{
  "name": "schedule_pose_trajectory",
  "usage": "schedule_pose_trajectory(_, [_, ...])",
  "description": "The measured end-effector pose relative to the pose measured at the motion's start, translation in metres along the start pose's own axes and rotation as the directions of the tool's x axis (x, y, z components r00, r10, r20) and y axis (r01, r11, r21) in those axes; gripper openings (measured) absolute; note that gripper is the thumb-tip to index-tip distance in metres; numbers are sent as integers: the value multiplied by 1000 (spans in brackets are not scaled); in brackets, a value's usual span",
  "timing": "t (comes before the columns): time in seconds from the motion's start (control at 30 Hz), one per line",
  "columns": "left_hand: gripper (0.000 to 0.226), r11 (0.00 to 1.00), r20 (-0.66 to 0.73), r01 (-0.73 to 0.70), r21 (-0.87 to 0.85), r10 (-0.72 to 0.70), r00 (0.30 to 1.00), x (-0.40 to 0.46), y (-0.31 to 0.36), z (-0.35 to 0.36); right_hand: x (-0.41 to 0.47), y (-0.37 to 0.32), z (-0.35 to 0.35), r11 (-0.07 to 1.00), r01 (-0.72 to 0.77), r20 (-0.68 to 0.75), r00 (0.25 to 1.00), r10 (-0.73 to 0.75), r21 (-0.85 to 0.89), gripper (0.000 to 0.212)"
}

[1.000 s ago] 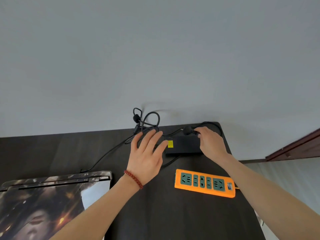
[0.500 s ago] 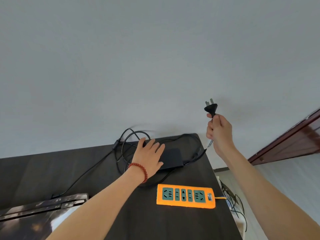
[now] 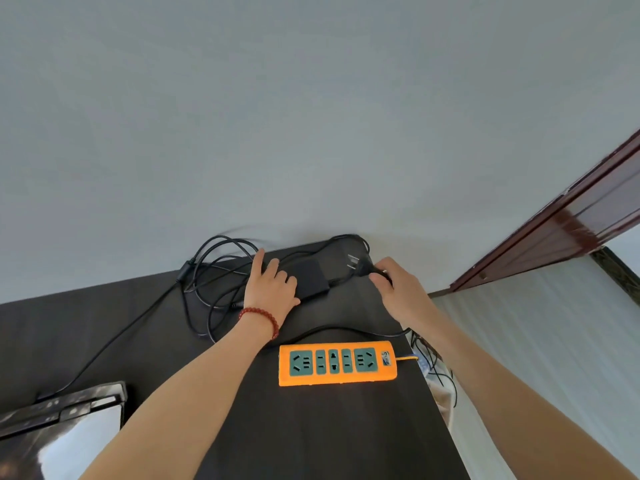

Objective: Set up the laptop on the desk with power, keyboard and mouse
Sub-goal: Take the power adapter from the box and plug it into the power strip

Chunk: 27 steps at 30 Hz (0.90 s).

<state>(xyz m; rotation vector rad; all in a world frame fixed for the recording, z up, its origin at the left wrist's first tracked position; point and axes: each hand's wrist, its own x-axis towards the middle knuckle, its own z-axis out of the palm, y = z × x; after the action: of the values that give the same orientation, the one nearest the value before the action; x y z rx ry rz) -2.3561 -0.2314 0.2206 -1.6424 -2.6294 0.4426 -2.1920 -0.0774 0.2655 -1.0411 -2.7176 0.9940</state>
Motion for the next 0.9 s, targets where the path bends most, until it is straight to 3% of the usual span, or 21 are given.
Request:
schedule_pose_trajectory(0.13, [32, 982, -177, -49, -182, 16, 984, -18, -6, -8, -7, -3, 2, 974, 139, 206, 973, -100, -182, 20])
schedule_pose_trajectory(0.23, [23, 944, -438, -80, -319, -73, 896, -56, -12, -7, -9, -11, 5, 962, 189, 331, 936, -117, -195, 26])
schedule_pose_trajectory(0.3, [26, 907, -519, -76, -415, -167, 838, -86, -12, 1, -11, -18, 8, 949, 236, 399, 907, -138, -208, 29])
schedule_pose_trajectory(0.37, [33, 844, -461, -9, -536, -283, 841, -119, -6, 13, -14, -27, 16, 948, 254, 435, 888, -150, -191, 27])
schedule_pose_trajectory(0.43, [46, 738, -268, 77, -671, -337, 902, -140, 6, 23, -17, -32, 24, 939, 277, 455, 876, -159, -204, 20])
schedule_pose_trajectory(0.53, [63, 631, 23, 174, -755, -240, 970, -152, 21, 38, -20, -36, 37, 862, 376, 502, 848, -172, -340, 19])
schedule_pose_trajectory(0.7, [76, 603, 81, 157, -782, -152, 985, -141, 34, 53, -29, -34, 56, 787, 429, 527, 835, -158, -444, 22])
schedule_pose_trajectory(0.9, [66, 533, 101, 213, -819, -231, 968, -126, 36, 58, -26, -30, 59, 828, 383, 482, 861, -161, -408, 22])
